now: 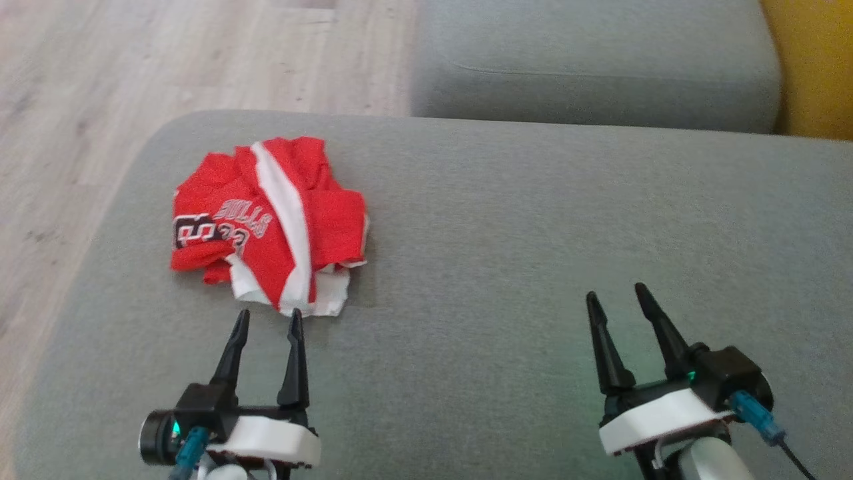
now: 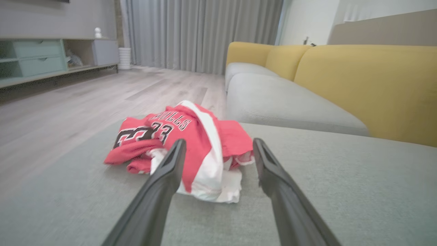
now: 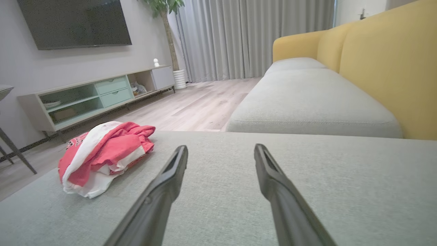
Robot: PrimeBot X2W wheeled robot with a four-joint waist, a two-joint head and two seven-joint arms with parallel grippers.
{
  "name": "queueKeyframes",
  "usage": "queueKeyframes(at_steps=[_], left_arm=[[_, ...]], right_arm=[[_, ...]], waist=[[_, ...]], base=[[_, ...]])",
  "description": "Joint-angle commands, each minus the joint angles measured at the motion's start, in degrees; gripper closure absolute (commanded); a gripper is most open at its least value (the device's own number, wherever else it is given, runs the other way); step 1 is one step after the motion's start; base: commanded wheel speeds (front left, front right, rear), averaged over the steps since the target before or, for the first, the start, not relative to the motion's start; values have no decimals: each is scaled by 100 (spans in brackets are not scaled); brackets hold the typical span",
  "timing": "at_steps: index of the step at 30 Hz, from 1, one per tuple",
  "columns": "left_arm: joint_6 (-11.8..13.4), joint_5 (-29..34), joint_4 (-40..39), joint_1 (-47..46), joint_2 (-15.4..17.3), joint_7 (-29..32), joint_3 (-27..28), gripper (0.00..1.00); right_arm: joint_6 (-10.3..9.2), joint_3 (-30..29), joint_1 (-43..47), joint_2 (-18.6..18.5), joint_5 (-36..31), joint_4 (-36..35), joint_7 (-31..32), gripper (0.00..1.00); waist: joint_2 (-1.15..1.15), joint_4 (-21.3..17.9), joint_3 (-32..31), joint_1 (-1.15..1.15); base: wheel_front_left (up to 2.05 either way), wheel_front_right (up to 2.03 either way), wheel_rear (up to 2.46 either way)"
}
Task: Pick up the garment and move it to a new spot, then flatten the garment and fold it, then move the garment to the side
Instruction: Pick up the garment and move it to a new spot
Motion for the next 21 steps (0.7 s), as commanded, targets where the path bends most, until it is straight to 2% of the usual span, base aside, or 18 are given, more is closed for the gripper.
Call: queueKeyframes(at_steps=[1, 13, 21], left_arm=[[9, 83, -161, -137, -5, -70, 236, 0], [-57, 200, -126, 12, -6, -70, 372, 0], [-83, 248, -136, 61, -6, -70, 430, 0]], right_arm=[[44, 168, -99, -38, 41, -206, -62, 0], [44, 426, -7, -38, 133, -241, -62, 0], [44, 531, 16, -38, 141, -235, -62, 0]], waist=[[0, 188, -50, 0], [0, 968, -184, 0], [0, 1170, -190, 0]], base=[[0, 0, 0], [0, 0, 0], [0, 0, 0]])
